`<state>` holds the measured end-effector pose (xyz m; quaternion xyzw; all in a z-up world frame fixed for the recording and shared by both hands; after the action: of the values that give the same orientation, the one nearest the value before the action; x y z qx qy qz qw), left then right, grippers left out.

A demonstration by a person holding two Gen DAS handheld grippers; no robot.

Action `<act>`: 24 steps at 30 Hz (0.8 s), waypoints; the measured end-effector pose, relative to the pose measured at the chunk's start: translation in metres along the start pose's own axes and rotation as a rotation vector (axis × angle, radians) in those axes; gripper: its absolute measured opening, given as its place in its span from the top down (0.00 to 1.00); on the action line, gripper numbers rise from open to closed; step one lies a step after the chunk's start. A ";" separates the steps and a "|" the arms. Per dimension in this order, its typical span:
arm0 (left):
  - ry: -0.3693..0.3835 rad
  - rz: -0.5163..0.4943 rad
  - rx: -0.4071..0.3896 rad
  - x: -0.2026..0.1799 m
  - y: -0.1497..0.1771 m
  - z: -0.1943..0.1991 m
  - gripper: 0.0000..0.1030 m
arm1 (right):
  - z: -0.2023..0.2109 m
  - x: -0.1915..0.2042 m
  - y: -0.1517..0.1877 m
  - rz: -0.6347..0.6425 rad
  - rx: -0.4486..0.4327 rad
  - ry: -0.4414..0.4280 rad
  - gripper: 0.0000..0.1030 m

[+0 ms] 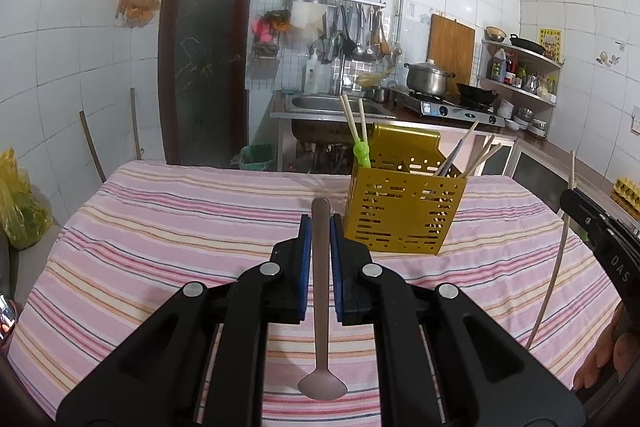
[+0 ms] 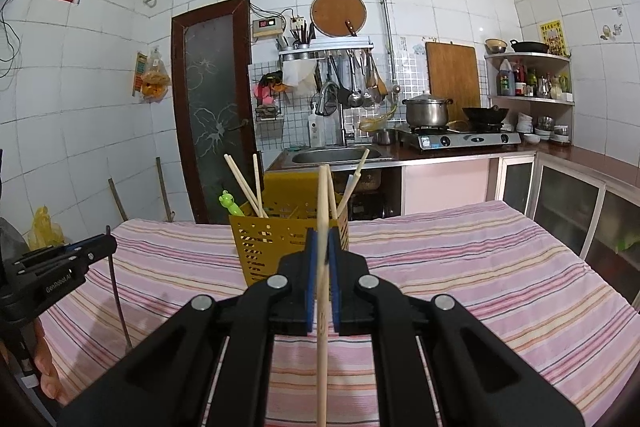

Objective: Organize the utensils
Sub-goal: 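Carry the metal spoon with the left tool to the yellow holder while the right carries the chopstick there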

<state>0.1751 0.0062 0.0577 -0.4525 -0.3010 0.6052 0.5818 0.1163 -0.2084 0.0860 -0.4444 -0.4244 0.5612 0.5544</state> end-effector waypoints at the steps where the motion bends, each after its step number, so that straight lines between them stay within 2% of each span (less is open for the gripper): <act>1: 0.003 0.001 -0.004 0.000 -0.001 0.001 0.92 | 0.000 0.000 0.000 0.001 -0.001 0.000 0.94; 24: 0.024 -0.001 -0.044 -0.003 -0.012 0.012 0.92 | -0.003 0.003 -0.006 0.003 -0.005 -0.011 0.94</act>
<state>0.1690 0.0073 0.0739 -0.4723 -0.3075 0.5925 0.5756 0.1211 -0.2057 0.0908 -0.4431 -0.4282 0.5635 0.5503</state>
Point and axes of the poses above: each gripper's, at about its wrist camera, not at the fingertips, and z roughly against the way its jaws point, x to its left, y to its underside, the point moved 2 cm from there along -z, roughly the way its jaws point, and after that the axes turned 7 degrees about z, right-handed, at the moved point
